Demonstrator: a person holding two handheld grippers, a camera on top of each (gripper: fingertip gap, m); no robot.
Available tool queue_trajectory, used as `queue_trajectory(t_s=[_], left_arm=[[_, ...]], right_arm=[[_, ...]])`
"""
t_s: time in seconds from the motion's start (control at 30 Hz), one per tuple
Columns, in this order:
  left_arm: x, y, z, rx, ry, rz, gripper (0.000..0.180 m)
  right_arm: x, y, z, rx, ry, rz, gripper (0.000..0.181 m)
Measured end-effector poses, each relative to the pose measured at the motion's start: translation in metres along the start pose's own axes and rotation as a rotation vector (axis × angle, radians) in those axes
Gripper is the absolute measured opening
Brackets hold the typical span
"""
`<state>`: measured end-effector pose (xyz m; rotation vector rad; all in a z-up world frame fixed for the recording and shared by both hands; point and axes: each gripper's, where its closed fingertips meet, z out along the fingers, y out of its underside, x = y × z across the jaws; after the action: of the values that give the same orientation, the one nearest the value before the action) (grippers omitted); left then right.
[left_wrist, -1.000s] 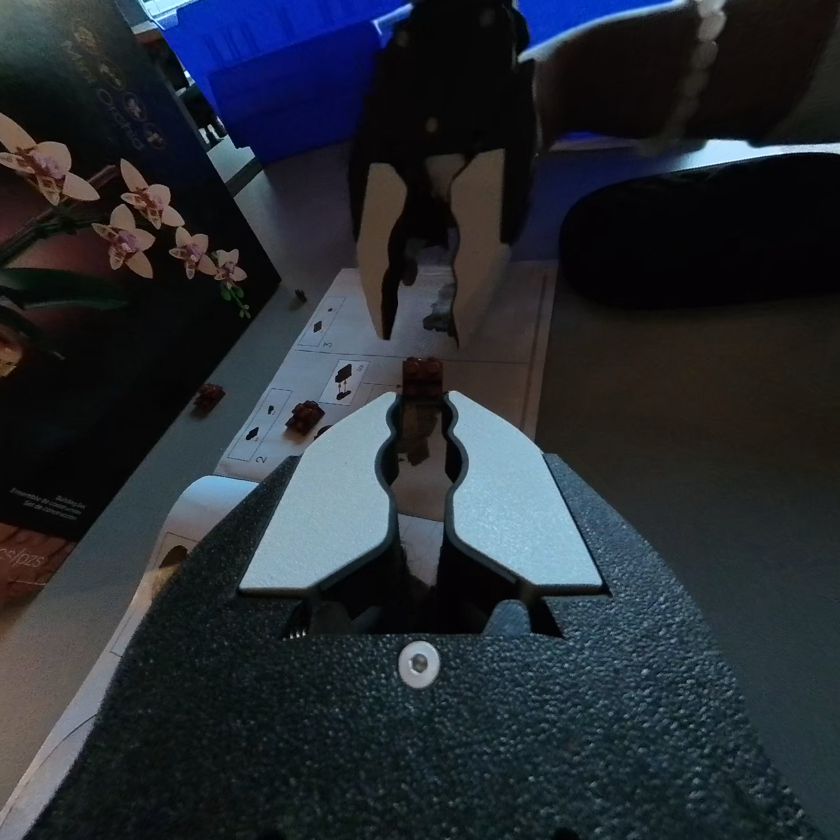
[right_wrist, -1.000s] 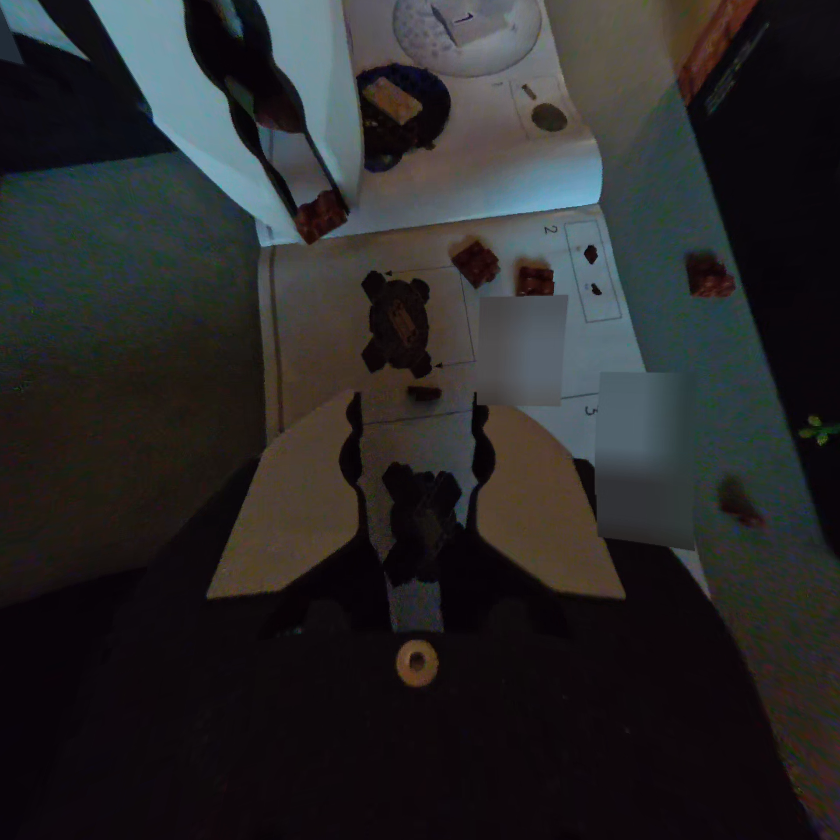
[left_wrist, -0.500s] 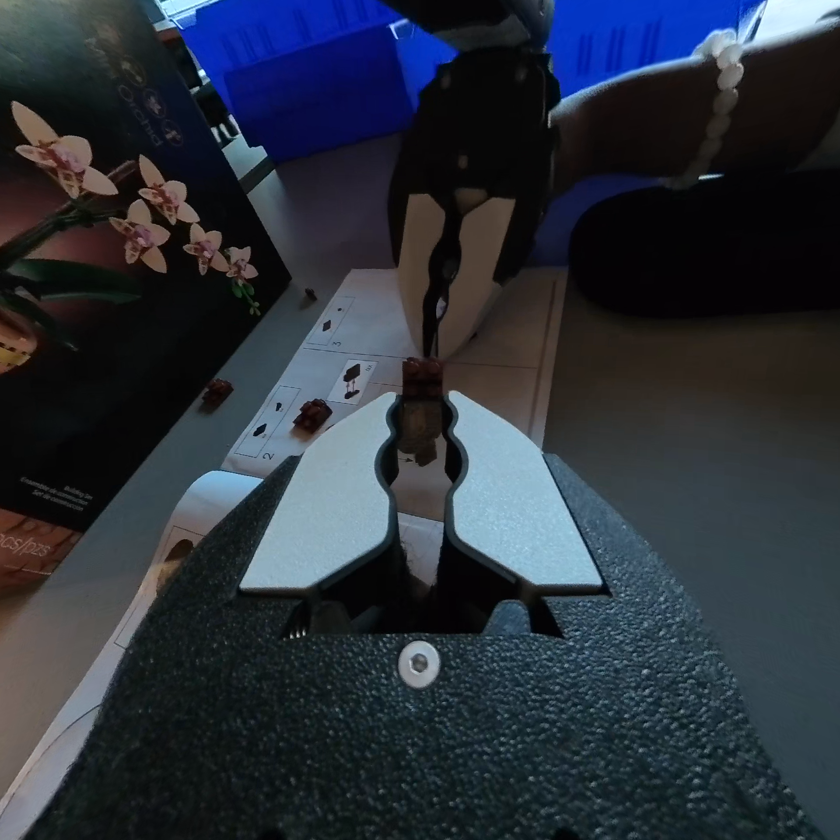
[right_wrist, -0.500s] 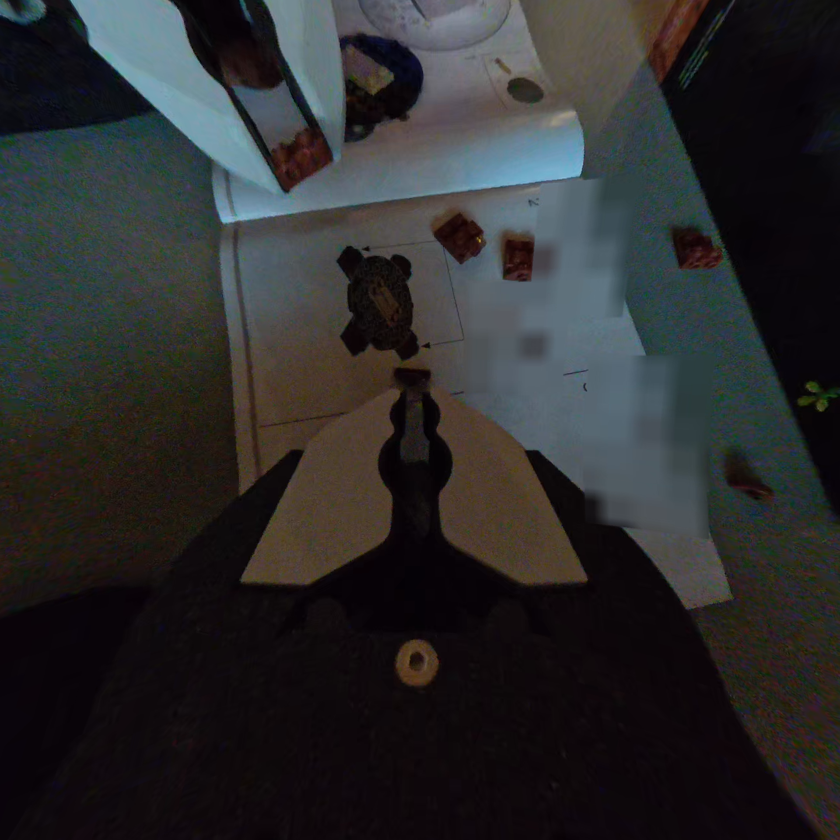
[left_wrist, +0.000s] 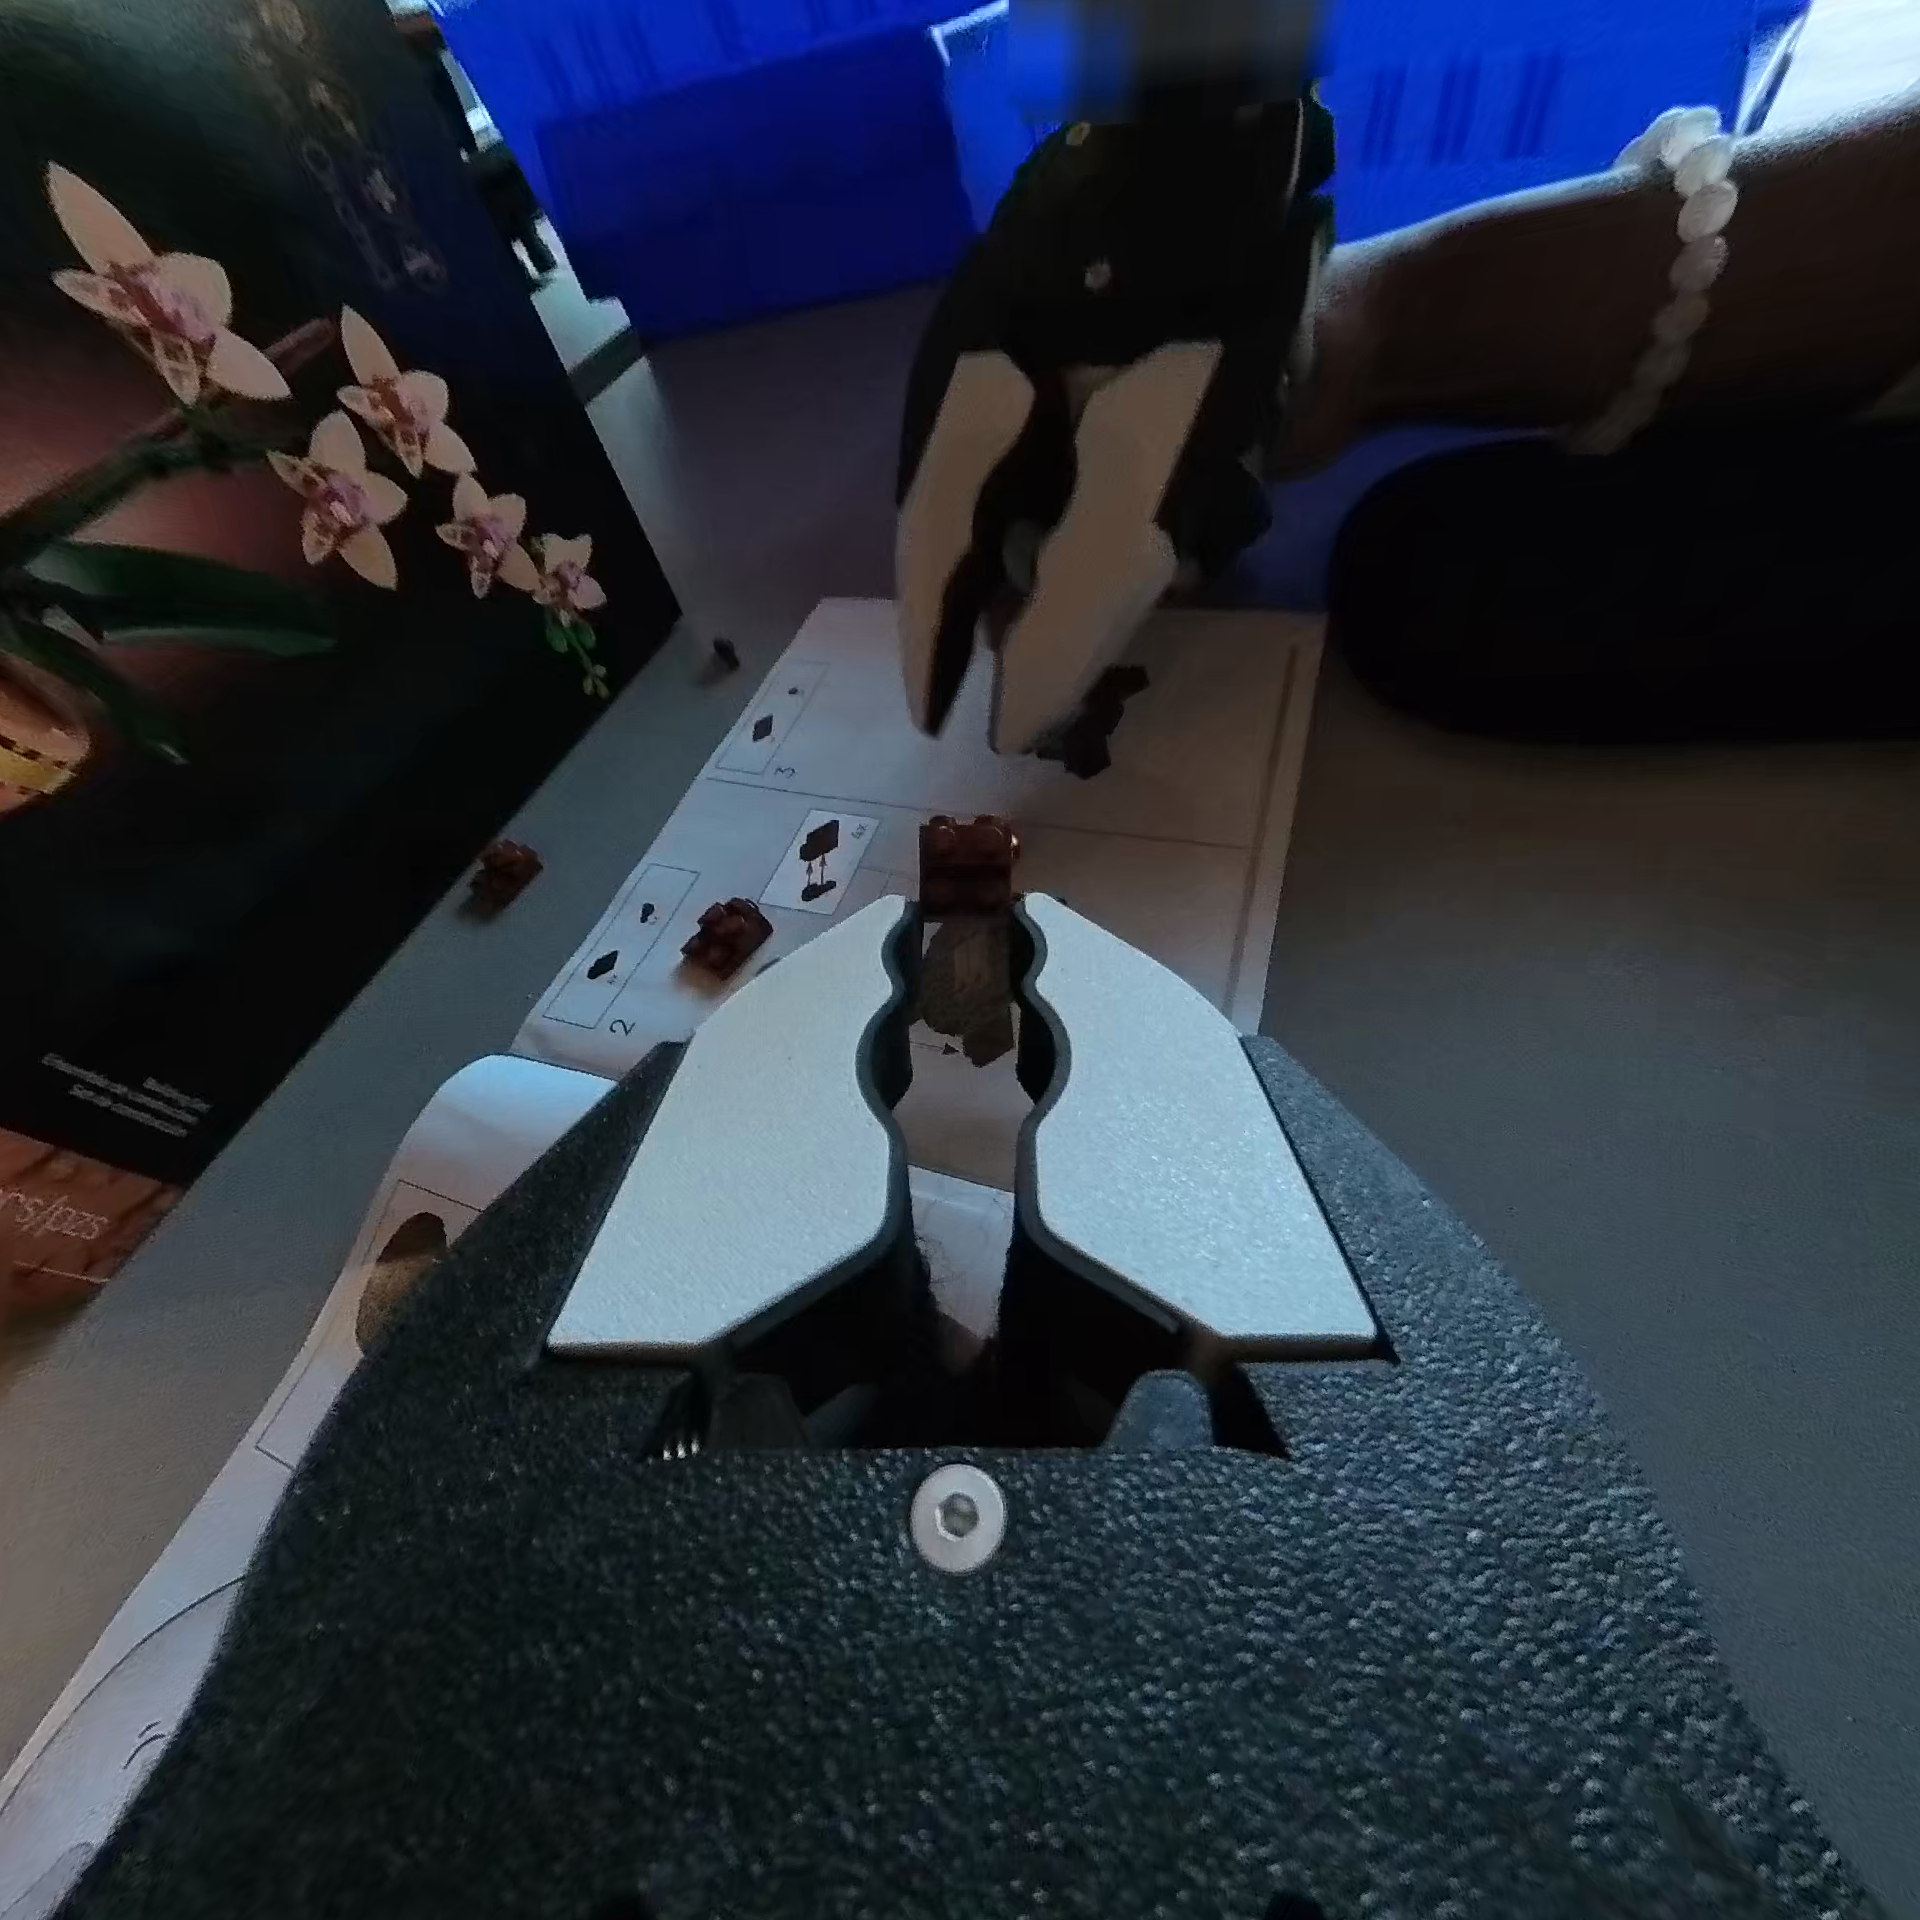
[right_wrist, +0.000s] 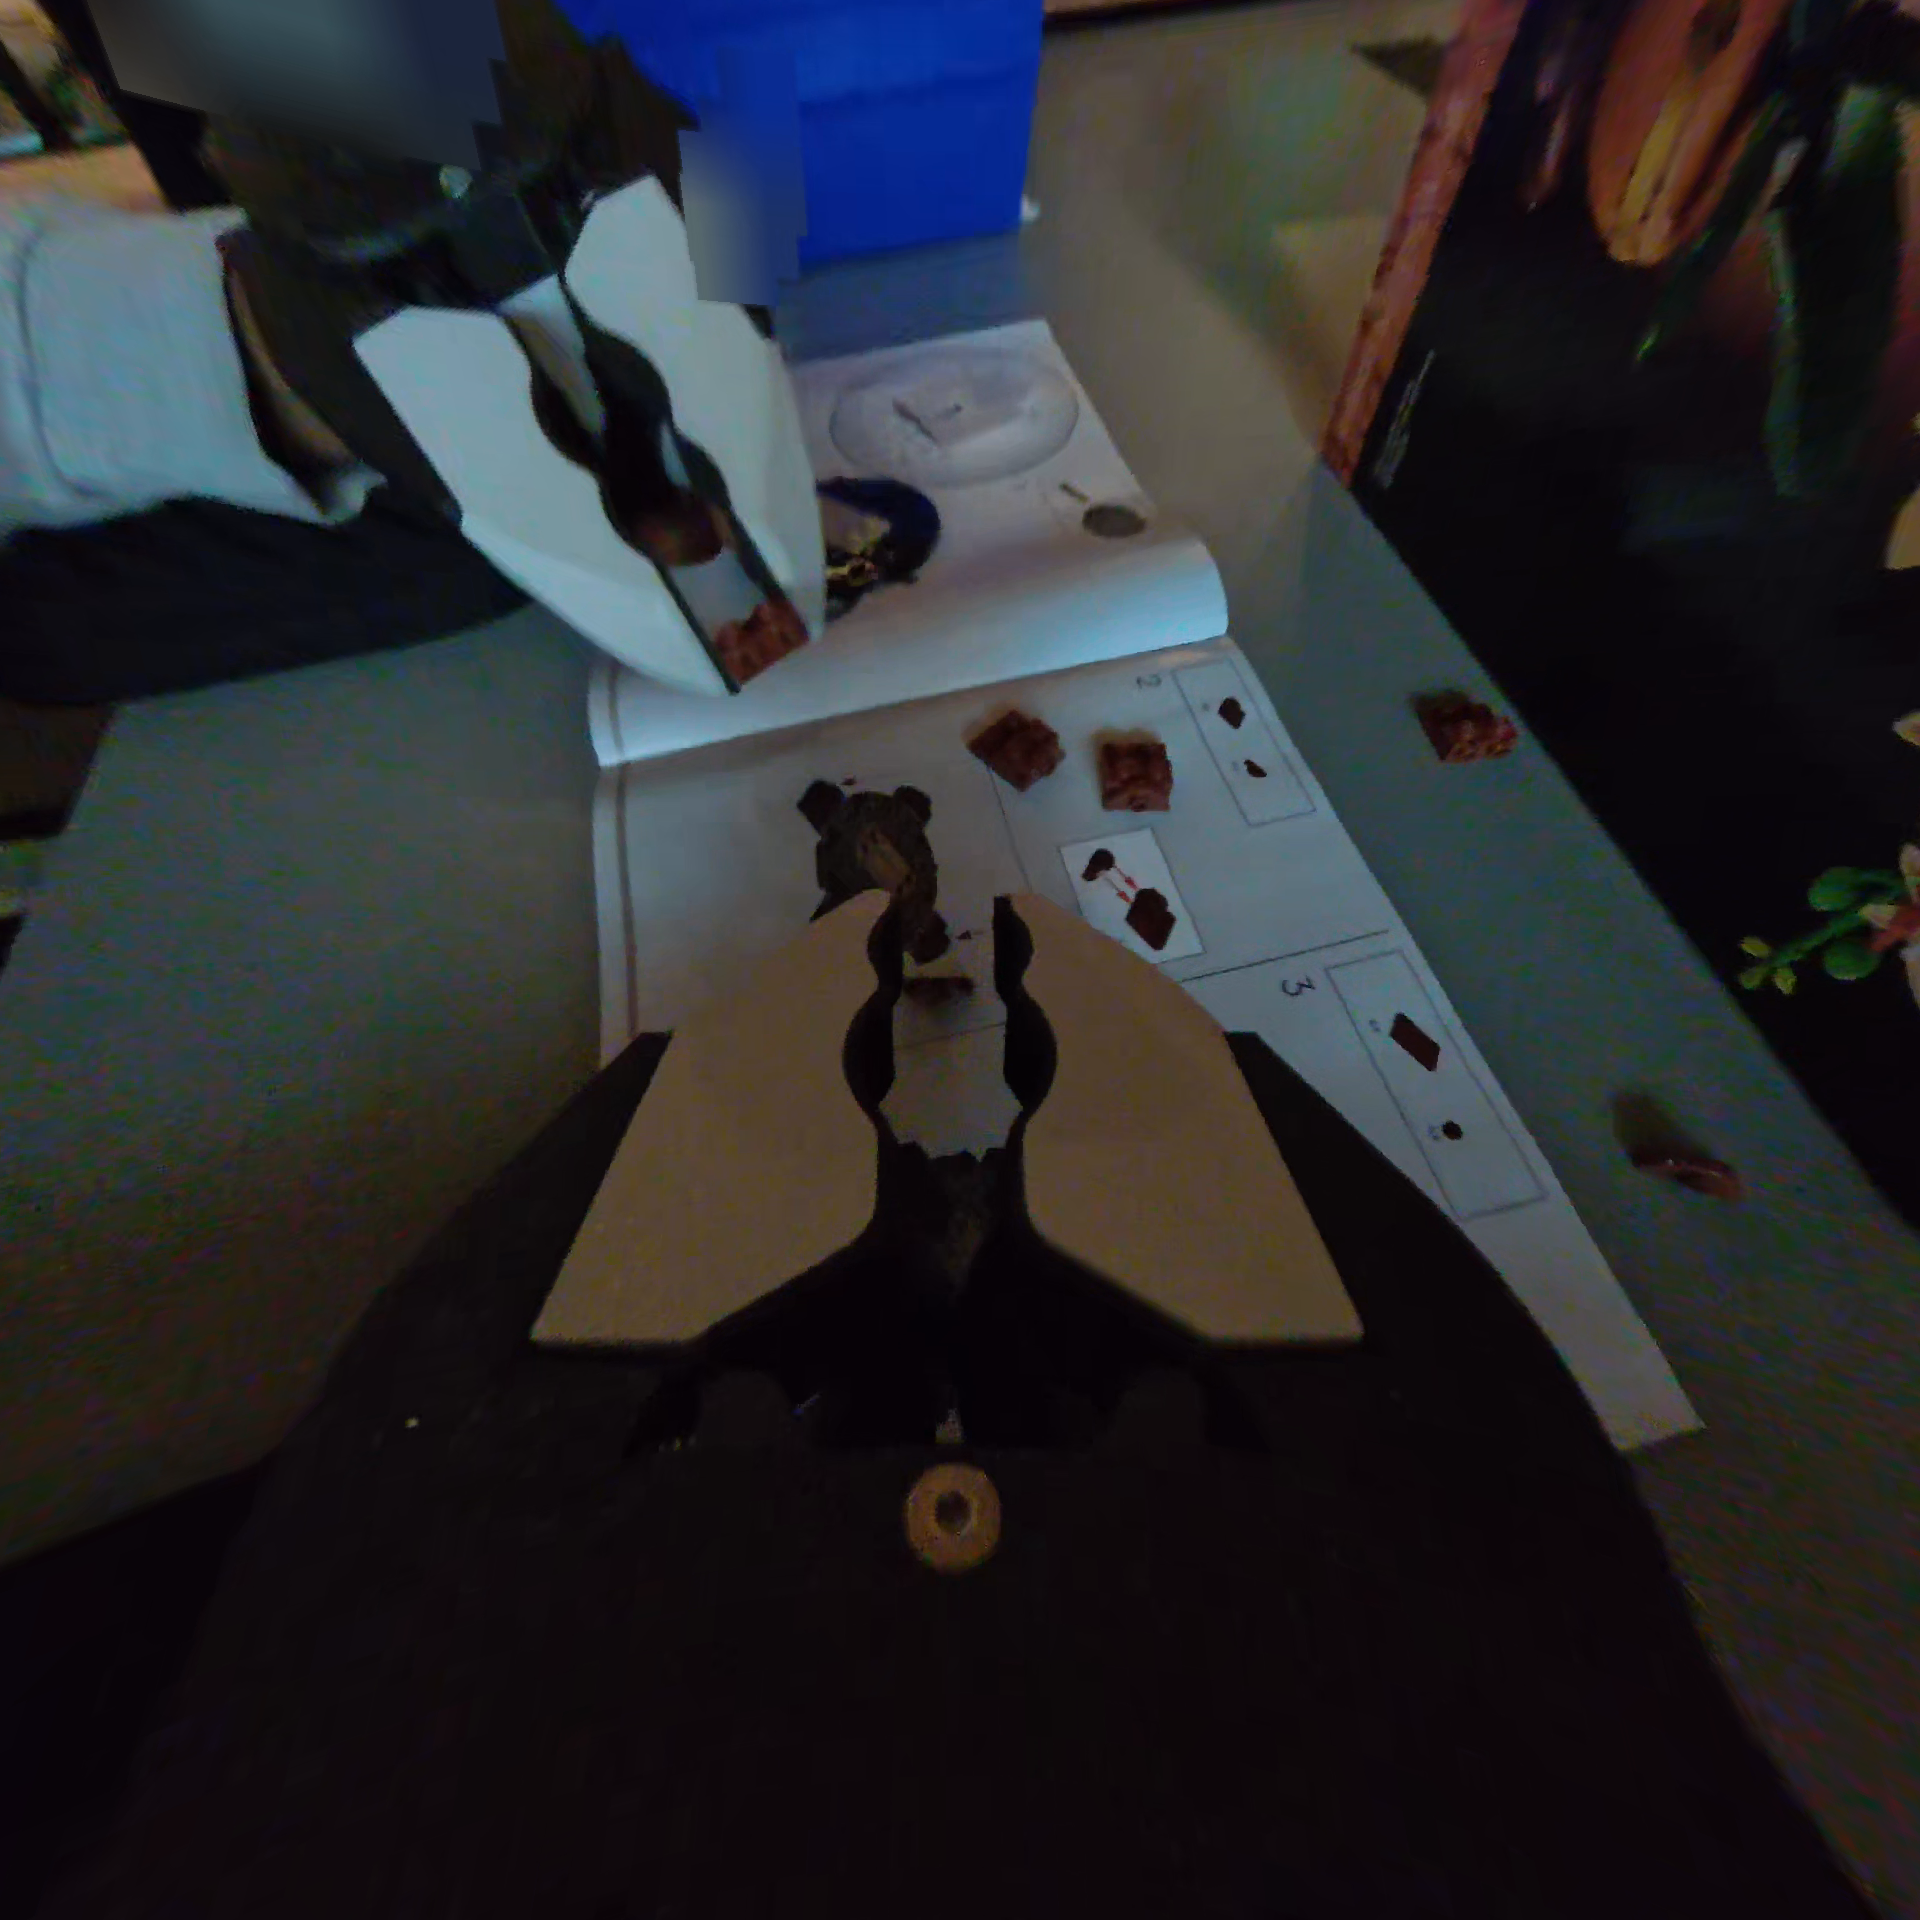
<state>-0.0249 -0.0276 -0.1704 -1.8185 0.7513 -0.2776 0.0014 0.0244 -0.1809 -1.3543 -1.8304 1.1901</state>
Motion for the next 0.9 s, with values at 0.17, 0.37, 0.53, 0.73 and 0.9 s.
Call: queue_trajectory(t_s=[0.17, 0.37, 0.53, 0.73, 0.9], left_arm=[[-0.002, -0.001, -0.001, 0.01, -0.008, -0.02, 0.014], [-0.003, 0.0, 0.0, 0.0, 0.0, -0.023, 0.014], [-0.005, -0.003, -0.004, 0.036, -0.005, -0.051, 0.014], [-0.008, -0.005, -0.007, 0.054, -0.005, -0.073, 0.014], [-0.01, -0.006, -0.009, 0.069, -0.001, -0.099, 0.014]], right_arm=[[0.005, -0.003, -0.004, 0.031, 0.037, 0.043, 0.072], [0.003, -0.005, -0.014, 0.042, 0.102, -0.069, 0.004], [0.005, 0.019, -0.01, -0.106, 0.085, 0.005, 0.012], [-0.001, 0.028, -0.002, -0.224, 0.053, 0.013, 0.004], [-0.003, 0.031, 0.005, -0.25, 0.041, 0.022, 0.004]])
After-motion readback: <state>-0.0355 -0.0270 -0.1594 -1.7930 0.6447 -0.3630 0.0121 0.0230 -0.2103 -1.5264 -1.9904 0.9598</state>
